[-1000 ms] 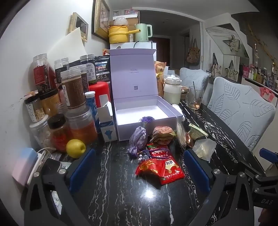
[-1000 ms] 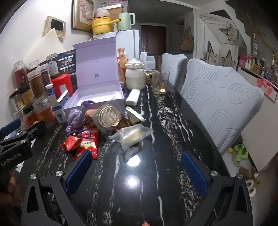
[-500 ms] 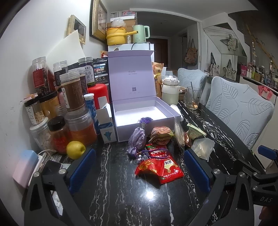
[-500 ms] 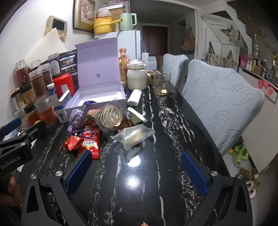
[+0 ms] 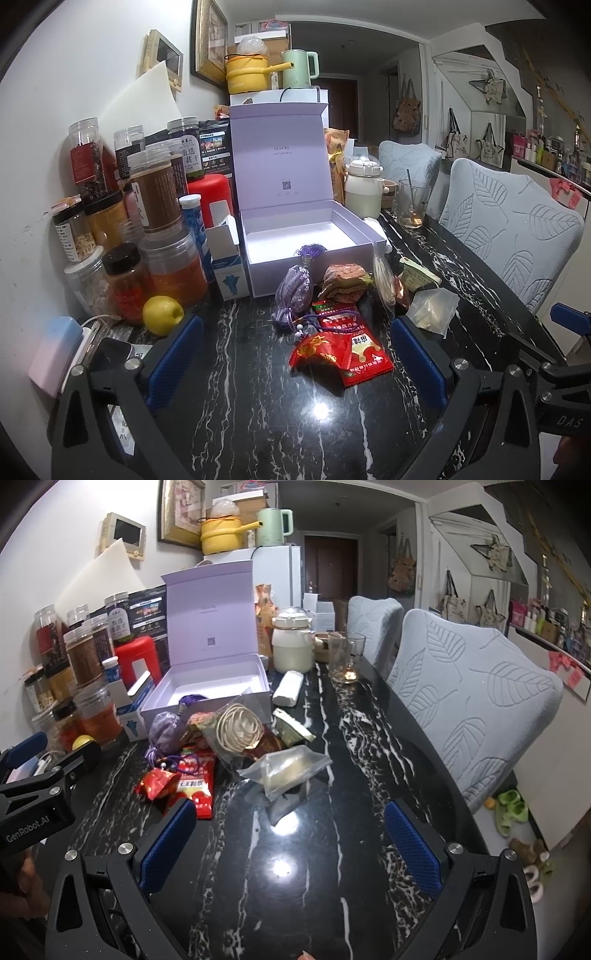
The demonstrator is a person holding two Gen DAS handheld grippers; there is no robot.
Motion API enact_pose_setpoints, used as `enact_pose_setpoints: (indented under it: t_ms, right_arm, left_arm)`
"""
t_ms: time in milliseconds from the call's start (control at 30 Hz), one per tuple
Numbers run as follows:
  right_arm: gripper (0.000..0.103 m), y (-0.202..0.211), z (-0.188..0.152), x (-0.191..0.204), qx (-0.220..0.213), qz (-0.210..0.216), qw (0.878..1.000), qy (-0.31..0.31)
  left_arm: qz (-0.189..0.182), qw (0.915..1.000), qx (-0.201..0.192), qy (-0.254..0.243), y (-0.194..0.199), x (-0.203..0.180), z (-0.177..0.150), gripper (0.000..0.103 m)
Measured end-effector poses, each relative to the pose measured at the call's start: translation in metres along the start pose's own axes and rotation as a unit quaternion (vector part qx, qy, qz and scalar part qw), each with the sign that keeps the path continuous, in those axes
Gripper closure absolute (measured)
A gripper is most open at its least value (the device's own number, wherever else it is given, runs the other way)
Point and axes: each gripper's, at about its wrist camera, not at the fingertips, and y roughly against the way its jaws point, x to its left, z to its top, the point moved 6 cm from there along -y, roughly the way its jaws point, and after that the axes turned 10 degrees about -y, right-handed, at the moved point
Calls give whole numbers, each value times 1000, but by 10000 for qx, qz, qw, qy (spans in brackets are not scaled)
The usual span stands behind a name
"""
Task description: Organize soft objects
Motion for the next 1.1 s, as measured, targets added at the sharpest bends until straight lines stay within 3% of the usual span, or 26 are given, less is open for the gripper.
enact_pose_setpoints:
  t_ms: [1100]
  right_arm:
    - [0,2,-1,6,-20,44,10000,33]
  left_arm:
    - [42,10000,-9,-3,8,4,-1,0]
